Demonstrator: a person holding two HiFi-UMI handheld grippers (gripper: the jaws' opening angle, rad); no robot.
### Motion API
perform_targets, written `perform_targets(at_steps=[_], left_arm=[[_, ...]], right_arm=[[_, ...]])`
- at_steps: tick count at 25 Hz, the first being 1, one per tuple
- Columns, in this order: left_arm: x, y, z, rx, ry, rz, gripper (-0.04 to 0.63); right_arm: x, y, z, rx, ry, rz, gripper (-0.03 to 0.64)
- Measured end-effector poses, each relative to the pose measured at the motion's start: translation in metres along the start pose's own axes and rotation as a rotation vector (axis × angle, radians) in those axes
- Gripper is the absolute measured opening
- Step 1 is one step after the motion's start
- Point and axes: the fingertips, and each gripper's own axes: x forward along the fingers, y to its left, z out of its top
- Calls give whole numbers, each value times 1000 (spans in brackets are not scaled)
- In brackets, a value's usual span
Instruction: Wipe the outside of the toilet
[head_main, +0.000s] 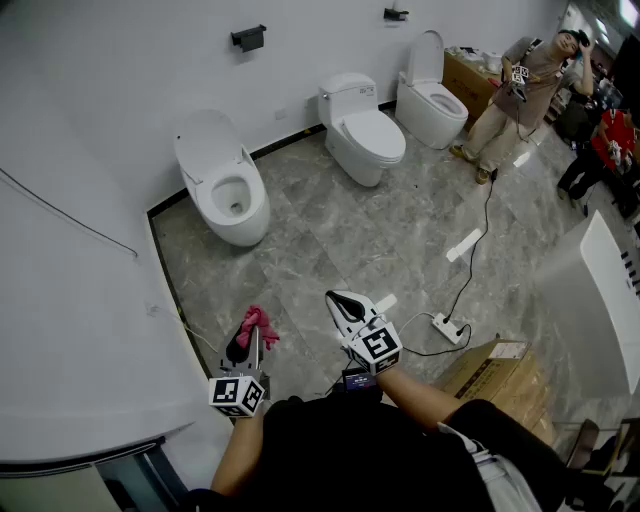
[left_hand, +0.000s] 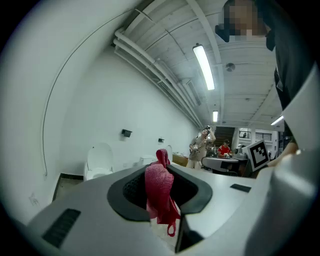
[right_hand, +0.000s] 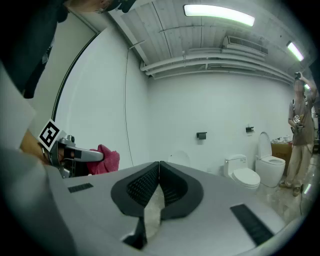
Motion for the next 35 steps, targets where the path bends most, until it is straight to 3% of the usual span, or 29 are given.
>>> perform_targets(at_steps=[3,10,14,21,25,35], left_arm=[[-10,-15,-12,-18,11,-23,103],[-16,-24,1,-44,-39,-43,103],[-20,-32,1,-28,-44,-55,103],[-12,-43,2,-20,-56,-31,101],[-2,-44,7,0,-62,-13,101],[24,-40,-7,-20,-21,27,103]], right_arm=[[-20,4,5,33,5,-31,34],[-50,13,6,14,11,-53,34],[-61,12,8,34,-22,-60,34],[-70,0,4,28,-24,-36,34],[-72,-25,6,20,-33,-87,34],[-59,-55,-5,62,-7,-57,34]])
